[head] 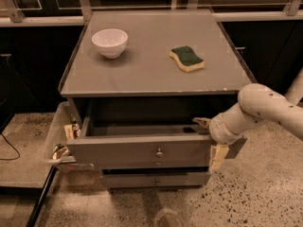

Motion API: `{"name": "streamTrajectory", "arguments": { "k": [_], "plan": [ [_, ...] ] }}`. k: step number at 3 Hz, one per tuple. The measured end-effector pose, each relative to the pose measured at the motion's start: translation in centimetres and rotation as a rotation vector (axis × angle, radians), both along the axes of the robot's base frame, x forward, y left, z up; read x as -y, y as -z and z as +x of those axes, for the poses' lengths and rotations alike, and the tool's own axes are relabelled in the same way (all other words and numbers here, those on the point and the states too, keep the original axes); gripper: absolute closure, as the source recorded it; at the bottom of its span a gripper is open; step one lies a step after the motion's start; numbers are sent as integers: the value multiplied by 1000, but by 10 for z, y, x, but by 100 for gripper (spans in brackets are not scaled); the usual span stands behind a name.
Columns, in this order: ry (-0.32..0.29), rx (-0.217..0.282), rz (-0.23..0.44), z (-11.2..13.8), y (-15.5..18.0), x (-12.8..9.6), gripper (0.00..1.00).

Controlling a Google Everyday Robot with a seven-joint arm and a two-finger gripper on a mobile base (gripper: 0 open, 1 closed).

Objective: Open top drawer

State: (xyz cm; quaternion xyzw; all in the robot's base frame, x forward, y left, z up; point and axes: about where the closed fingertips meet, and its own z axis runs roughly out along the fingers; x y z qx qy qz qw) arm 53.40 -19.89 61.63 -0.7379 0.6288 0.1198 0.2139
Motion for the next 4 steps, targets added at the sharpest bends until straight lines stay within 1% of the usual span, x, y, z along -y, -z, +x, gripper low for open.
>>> {"name": "streamTrajectory", "arguments": {
  "k": [1,2,3,4],
  "plan": [
    [0,0,0,0,0,0,0],
    [0,0,0,0,0,0,17],
    [3,1,-2,-3,0,1,41],
    [36,21,9,-28,-4,12,64]
  ]
}}
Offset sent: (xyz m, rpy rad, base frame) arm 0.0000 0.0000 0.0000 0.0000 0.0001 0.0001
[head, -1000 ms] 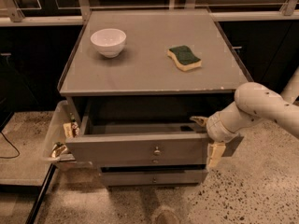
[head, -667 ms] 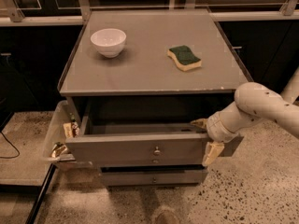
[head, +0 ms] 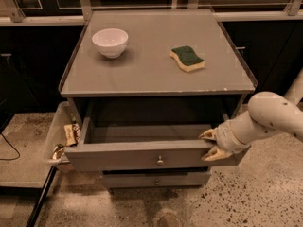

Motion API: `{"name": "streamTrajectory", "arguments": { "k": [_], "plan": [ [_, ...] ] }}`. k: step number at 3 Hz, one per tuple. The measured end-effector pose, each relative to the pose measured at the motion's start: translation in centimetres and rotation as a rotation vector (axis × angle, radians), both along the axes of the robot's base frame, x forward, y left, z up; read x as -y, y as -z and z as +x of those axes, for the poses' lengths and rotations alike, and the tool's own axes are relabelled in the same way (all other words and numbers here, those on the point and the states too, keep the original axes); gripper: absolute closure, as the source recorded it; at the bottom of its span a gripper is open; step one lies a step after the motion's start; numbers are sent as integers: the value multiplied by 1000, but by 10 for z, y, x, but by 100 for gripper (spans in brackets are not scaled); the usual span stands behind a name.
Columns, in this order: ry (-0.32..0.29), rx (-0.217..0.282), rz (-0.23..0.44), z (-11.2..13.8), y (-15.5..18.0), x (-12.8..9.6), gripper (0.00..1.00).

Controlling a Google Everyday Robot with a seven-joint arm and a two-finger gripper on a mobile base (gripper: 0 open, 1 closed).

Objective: Open top drawer

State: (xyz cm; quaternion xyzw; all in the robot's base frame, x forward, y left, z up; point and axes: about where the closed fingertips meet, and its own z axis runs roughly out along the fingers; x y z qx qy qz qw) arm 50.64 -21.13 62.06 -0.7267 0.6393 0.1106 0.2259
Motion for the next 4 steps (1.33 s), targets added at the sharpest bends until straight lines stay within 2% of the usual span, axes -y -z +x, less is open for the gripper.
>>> {"name": "streamTrajectory", "arguments": {
  "k": [1,2,4],
  "plan": [
    [25,9,17,-17,0,2,87],
    [25,9,17,-18,-1,1,83],
    [25,9,17,-18,-1,1,37]
  ]
}}
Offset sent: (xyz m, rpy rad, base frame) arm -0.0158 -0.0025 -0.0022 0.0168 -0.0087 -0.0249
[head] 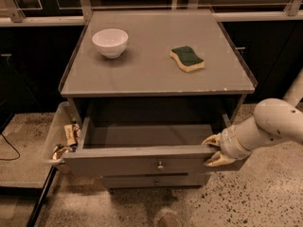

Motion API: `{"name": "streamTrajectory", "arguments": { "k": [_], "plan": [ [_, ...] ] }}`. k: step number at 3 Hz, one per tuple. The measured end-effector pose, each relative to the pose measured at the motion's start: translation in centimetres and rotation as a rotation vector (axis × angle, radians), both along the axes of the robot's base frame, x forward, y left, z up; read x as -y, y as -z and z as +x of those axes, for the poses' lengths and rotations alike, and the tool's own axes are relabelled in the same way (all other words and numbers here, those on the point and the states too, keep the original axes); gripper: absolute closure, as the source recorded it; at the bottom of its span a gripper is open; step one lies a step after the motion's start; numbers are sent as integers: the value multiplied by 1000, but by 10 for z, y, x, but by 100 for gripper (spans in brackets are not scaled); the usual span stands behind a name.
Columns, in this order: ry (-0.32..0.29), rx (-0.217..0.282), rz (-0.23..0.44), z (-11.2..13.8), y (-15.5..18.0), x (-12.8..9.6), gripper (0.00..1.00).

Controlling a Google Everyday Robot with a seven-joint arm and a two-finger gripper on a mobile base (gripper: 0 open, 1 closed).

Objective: Open top drawer

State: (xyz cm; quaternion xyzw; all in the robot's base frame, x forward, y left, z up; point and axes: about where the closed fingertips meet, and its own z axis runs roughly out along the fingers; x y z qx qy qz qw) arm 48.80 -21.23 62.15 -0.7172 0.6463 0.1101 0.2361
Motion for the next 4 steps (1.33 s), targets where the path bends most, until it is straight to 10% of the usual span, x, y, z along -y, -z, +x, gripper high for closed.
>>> {"name": "streamTrajectory", "arguments": {
  "k": [1,2,4],
  "plan": [
    [-5,-1,3,-6,-1,0,13],
    [-20,17,24,-34,-5,1,10],
    [-21,74,20,-120,-19,28,57]
  ]
}}
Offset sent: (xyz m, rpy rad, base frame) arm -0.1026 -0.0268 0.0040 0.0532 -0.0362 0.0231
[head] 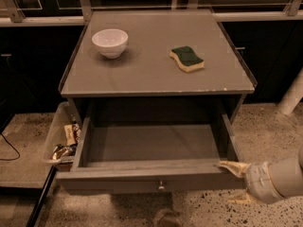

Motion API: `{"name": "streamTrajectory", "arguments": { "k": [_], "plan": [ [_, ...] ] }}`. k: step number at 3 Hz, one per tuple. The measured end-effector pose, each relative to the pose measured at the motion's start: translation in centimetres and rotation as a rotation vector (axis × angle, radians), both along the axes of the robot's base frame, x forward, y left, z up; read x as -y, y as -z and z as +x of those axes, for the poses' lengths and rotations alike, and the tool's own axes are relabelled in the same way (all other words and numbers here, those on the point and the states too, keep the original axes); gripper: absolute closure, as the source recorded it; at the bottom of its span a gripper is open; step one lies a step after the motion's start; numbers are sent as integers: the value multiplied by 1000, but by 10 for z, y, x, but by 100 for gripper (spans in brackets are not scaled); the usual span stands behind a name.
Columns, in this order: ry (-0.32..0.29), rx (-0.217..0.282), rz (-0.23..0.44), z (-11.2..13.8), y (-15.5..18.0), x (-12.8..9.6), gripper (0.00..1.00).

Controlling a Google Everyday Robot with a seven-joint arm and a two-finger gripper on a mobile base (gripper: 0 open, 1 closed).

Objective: Open top drawer

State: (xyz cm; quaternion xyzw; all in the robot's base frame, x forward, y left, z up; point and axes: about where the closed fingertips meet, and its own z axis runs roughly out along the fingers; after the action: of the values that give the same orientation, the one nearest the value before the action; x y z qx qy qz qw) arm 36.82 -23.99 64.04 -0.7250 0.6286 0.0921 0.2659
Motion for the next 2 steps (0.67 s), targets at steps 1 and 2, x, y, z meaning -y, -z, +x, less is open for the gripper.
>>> {"name": "streamTrajectory", "arguments": {
  "k": [1,2],
  "plan": [
    [-1,3,0,-9,-5,2,80],
    [-2,3,0,-9,-5,2,77]
  ]
}}
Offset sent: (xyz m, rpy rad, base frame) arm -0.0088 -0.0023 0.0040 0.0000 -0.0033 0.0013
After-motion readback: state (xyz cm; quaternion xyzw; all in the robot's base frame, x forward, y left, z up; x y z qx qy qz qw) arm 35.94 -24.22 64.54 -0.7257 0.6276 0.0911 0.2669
